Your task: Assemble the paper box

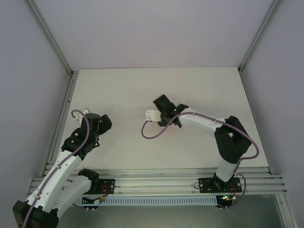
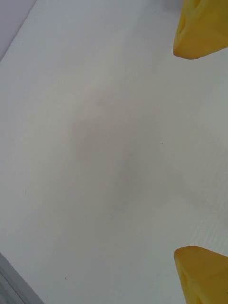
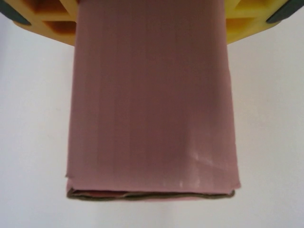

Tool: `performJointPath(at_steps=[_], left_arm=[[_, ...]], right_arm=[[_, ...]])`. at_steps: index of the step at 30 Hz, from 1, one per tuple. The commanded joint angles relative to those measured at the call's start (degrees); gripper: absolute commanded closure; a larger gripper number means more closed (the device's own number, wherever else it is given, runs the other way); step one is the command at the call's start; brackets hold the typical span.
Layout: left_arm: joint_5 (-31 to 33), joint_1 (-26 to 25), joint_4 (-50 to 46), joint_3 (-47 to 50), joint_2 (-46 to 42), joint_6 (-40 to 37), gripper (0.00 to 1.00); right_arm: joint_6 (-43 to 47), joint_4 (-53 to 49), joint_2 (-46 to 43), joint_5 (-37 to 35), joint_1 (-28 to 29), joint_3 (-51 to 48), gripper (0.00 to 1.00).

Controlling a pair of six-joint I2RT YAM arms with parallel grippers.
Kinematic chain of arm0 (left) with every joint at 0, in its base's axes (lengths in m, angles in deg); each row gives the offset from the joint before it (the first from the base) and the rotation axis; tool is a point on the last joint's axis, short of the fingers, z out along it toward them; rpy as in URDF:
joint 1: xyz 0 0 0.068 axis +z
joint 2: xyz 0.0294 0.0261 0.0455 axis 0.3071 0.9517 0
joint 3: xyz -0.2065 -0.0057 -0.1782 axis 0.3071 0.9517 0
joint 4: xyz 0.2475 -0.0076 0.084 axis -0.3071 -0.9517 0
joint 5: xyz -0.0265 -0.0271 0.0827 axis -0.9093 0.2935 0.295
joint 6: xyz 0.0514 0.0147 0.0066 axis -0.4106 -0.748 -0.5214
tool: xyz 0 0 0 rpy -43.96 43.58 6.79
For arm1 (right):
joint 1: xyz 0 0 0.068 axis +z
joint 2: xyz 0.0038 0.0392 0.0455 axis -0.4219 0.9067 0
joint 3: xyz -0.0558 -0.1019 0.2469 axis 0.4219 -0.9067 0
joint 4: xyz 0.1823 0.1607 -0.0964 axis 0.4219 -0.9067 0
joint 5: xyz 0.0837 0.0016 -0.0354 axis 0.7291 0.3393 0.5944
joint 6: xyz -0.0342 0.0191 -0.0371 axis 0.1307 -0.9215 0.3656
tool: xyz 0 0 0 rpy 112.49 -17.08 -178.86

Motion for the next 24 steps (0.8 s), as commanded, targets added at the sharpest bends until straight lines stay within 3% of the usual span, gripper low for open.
performJointPath(at_steps=[1, 6, 9, 12, 16, 20, 22, 24], left_arm=[[1.2, 0.6, -0.2, 1.3, -1.0, 0.1, 0.0], [1.1, 0.6, -0.9, 0.7, -0.7, -0.2, 0.0], [1.2, 0.6, -1.8, 0.1, -1.1, -0.4, 0.0], [-0.2, 0.6, -0.2, 0.3, -1.5, -0.5, 0.0], [-4.1, 0.7, 2.8, 0.3, -0.7, -1.3, 0.0], [-2.8, 0.7, 3.0, -1.0, 2.5, -1.9, 0.0], [-2.1, 0.7, 3.8, -1.6, 4.5, -2.5, 0.0], [-0.6, 0.8, 6.3, -1.5, 6.9, -4.0, 0.0]], right_arm=[[5.3, 21.5, 0.6, -8.7, 1.3, -6.3, 0.6], [2.8, 27.4, 3.0, -9.7, 3.9, -9.7, 0.53], [0.1, 22.2, 2.6, -8.8, 5.1, -10.2, 0.32], [-6.8, 12.9, -1.3, -3.5, 5.8, -9.7, 0.0], [-12.4, 4.3, -8.0, 3.5, 6.7, -9.3, 0.0], [-16.1, -0.8, -16.1, 10.8, 6.5, -9.9, 0.0], [-20.0, 0.6, -20.2, 12.5, 4.9, -11.3, 0.0], [-30.1, 3.6, -23.2, 12.0, 0.1, -12.3, 0.0]])
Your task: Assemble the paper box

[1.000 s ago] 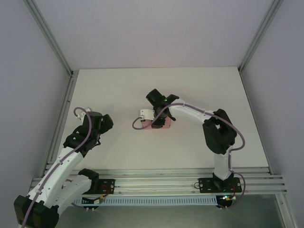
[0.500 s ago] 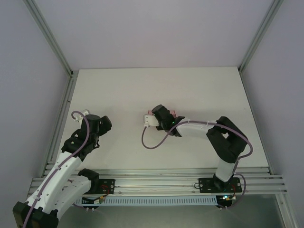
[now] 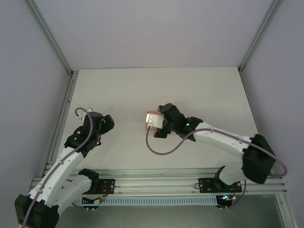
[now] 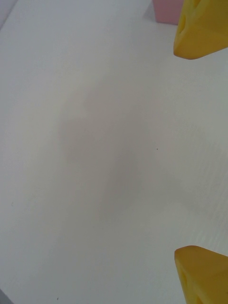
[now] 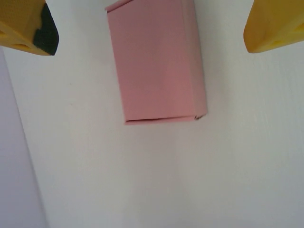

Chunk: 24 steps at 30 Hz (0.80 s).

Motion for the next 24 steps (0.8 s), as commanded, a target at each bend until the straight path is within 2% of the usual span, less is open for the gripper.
performJointPath(at_steps=[1, 4, 7, 9, 14, 17, 19, 20, 21, 22, 24], left_arm=[[2.8, 1.0, 5.0, -1.2, 3.2, -3.9, 0.0], [7.0, 2.7, 11.8, 0.5, 7.1, -9.2, 0.0], [7.1, 6.1, 23.2, 4.4, 10.1, -14.3, 0.0], [6.4, 8.9, 30.5, 7.4, 12.9, -16.4, 0.0], [6.6, 12.7, 52.7, 15.0, 21.8, -21.7, 0.0], [2.8, 12.9, 61.3, 17.0, 26.2, -24.7, 0.0], [-1.5, 13.0, 63.6, 16.9, 27.3, -26.1, 0.0], [-3.1, 13.0, 67.4, 17.8, 28.2, -26.5, 0.0], [-3.8, 13.1, 72.4, 18.9, 29.5, -27.2, 0.0], [-4.7, 13.1, 76.0, 19.5, 30.6, -29.2, 0.0], [-4.1, 13.5, 82.5, 20.4, 35.4, -29.7, 0.0]], right_arm=[[-18.2, 0.1, -3.7, 3.8, -8.2, -1.9, 0.0], [-37.7, 7.5, -6.7, -2.6, -21.6, -6.8, 0.0], [-45.8, 19.2, -8.5, -2.5, -32.2, -16.7, 0.0], [-47.3, 30.3, -8.7, -5.1, -34.0, -24.1, 0.0], [-42.8, 55.0, -4.4, -10.0, -34.6, -36.2, 0.0], [-39.7, 78.6, 2.9, -12.5, -36.1, -43.7, 0.0], [-42.7, 89.2, 9.7, -9.3, -39.0, -46.0, 0.0], [-42.2, 93.4, 13.2, -4.3, -40.0, -46.4, 0.0], [-40.0, 93.7, 15.0, -2.2, -40.0, -45.0, 0.0], [-40.5, 89.6, 13.6, -2.0, -40.1, -43.7, 0.0], [-45.4, 73.2, 10.2, -3.3, -42.4, -37.8, 0.0]])
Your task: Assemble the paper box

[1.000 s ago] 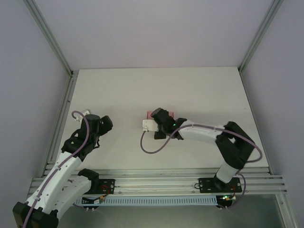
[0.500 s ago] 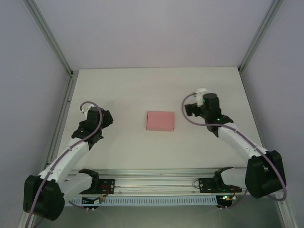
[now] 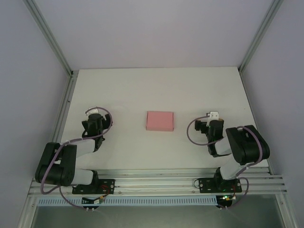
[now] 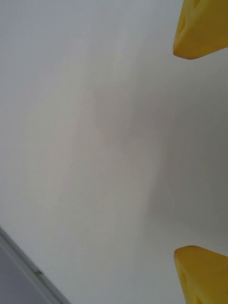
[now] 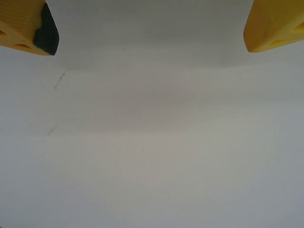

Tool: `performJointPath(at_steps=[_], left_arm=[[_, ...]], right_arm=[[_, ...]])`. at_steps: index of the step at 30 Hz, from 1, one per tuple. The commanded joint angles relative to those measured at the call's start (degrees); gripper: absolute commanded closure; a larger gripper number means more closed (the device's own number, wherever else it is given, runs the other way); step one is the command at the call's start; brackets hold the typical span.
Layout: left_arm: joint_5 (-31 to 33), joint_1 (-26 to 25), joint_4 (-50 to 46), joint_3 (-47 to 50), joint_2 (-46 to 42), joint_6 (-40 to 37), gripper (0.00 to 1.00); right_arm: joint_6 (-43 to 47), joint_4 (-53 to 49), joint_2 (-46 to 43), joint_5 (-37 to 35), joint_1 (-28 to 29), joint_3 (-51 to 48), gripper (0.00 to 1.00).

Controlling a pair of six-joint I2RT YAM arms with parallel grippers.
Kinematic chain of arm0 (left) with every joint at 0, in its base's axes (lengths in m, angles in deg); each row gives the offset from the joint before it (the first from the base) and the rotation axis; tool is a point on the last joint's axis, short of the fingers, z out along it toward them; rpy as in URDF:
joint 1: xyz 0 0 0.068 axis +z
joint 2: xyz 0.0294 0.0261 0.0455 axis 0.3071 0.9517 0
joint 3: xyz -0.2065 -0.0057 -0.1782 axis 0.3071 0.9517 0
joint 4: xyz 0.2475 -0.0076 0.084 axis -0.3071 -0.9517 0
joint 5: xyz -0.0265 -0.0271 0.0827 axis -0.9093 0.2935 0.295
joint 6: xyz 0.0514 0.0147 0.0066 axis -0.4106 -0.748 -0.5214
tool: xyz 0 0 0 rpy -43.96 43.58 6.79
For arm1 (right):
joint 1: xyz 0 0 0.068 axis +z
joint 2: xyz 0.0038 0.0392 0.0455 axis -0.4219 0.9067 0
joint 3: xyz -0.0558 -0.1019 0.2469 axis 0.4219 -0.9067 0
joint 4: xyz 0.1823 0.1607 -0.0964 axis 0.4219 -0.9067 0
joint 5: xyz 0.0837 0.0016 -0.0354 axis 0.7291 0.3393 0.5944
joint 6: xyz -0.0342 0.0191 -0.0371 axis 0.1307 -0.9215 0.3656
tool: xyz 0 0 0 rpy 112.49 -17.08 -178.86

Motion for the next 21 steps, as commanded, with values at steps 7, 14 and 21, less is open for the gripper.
performJointPath(at_steps=[7, 14, 21], left_arm=[[-7.4, 2.5, 18.9, -0.9, 11.7, -3.7, 0.0], [-7.0, 2.5, 18.6, -1.1, 11.9, -4.0, 0.0], [-7.0, 2.4, 18.5, -1.2, 11.8, -4.0, 0.0]], right_arm=[[-7.9, -6.9, -3.0, 9.2, -7.1, 9.5, 0.0], [-7.1, -7.9, -3.0, 10.9, -7.0, 10.0, 0.0], [-7.2, -7.8, -3.0, 11.0, -7.0, 10.0, 0.0]])
